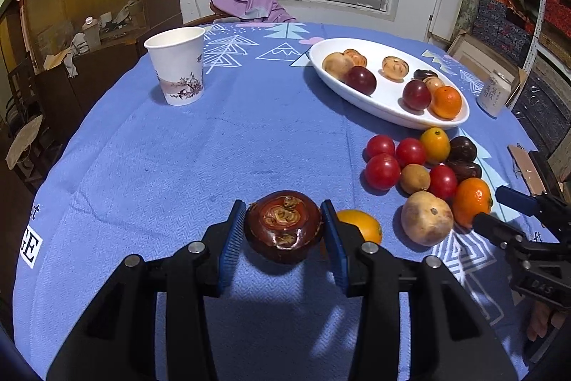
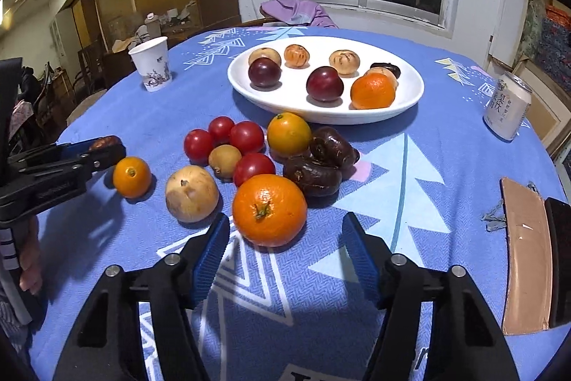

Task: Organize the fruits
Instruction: 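Lift the brown fruit with the left tool while the right tool grasps an orange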

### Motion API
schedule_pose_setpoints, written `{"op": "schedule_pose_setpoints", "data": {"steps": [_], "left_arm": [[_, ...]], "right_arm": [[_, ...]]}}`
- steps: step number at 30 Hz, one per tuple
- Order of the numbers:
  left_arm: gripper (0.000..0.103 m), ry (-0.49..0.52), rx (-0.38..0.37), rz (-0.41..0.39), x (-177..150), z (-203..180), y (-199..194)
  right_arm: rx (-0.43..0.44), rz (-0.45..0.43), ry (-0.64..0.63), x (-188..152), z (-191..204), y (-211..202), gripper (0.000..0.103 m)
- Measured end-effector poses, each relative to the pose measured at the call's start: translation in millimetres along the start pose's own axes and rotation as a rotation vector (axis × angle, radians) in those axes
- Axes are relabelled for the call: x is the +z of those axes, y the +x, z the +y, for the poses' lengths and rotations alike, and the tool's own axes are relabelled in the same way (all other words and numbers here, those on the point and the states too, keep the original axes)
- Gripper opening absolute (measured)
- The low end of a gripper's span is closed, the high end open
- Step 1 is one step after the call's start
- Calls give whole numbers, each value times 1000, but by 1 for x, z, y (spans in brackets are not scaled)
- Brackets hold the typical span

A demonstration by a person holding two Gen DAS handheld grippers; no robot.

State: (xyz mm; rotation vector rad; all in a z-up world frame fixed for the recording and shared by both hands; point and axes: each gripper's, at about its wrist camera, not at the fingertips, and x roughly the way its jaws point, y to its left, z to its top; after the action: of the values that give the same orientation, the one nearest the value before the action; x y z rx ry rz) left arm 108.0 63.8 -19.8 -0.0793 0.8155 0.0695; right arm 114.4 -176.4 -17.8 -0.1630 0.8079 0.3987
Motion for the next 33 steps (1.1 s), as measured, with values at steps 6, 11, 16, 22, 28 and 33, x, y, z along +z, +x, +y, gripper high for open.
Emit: {"op": "schedule_pose_setpoints", "data": {"steps": [6, 11, 16, 22, 28, 33], "left_arm": [[42, -3, -10, -8, -1, -1, -4], [42, -7, -14, -7, -2, -1, -4], [42, -7, -16, -4, -2, 0, -4], [42, -8, -12, -3, -2, 0, -3], [42, -10, -13, -2, -3, 0, -2], [42, -14, -24, 0, -3, 1, -2]], "right_arm": [[3, -6, -4, 1, 4, 4, 65], [3, -2, 8, 4, 5, 8, 65], [12, 15, 23, 6, 3, 13, 58], [22, 16, 11, 7, 6, 13, 48], [24, 14, 17, 7, 5, 12, 47], [40, 4, 17, 3, 5, 5, 47]]}}
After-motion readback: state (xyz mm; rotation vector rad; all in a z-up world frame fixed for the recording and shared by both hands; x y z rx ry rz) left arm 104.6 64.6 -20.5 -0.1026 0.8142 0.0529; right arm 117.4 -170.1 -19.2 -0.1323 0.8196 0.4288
